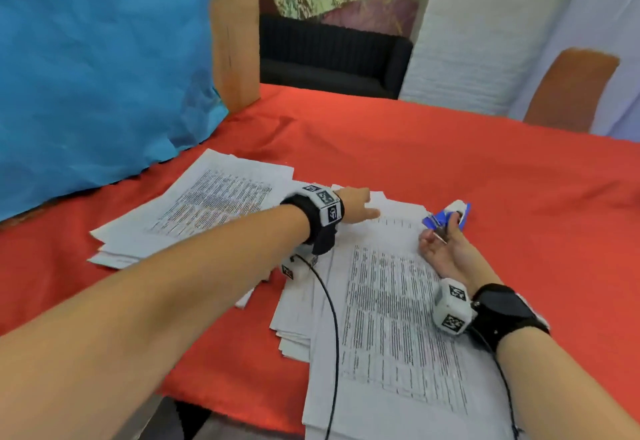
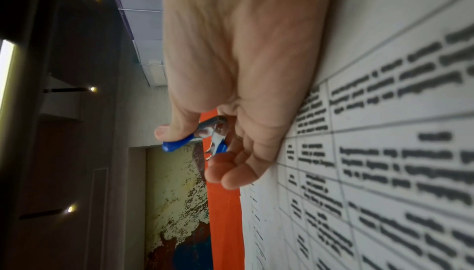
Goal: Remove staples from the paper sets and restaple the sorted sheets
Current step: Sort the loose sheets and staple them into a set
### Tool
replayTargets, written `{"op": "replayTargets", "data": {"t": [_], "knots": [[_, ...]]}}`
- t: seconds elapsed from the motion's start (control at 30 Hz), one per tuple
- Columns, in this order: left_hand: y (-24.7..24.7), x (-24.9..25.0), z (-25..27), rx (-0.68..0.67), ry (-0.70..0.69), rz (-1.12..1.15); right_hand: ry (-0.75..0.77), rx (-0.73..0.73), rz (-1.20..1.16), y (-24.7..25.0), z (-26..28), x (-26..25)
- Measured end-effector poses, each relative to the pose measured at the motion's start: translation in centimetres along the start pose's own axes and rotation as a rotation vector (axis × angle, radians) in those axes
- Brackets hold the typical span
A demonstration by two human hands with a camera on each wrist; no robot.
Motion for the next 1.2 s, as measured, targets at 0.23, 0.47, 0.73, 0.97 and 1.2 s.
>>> {"op": "replayTargets", "data": {"t": [0.23, 0.47, 0.73, 0.97, 1.2], "knots": [[-1.9, -1.5, -4.4, -0.094, 0.077, -0.073, -0.038, 0.069, -0.03, 1.1, -0.7, 0.3], [-4.5, -5.2, 0.2, -0.396, 0.188, 0.865, -0.015, 0.089, -0.049, 1.8, -1.0, 0.1], [-7.1, -3.7, 6.1, -0.161, 0.193, 1.123, -0.046, 0.093, 0.376, 0.6, 0.3, -1.2], [1.4, -7.0, 4.6, 0.245, 0.153, 1.266, -0.136, 0.177, 1.831, 5.8, 2.8, -9.2], [5.0, -4.9, 3.7, 0.404, -0.053, 1.351, 0.147, 0.059, 1.167, -0.4, 4.4, -11.4]]}}
Point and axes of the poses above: each hand's wrist, its own z-axis away from the middle knuckle, its own y-axis out of the back of the hand, x = y × z, the point moved 10 cm from there along -z, towards the middle knuckle, and after that the axes turned 8 degrees about z, right-handed, at the moved point
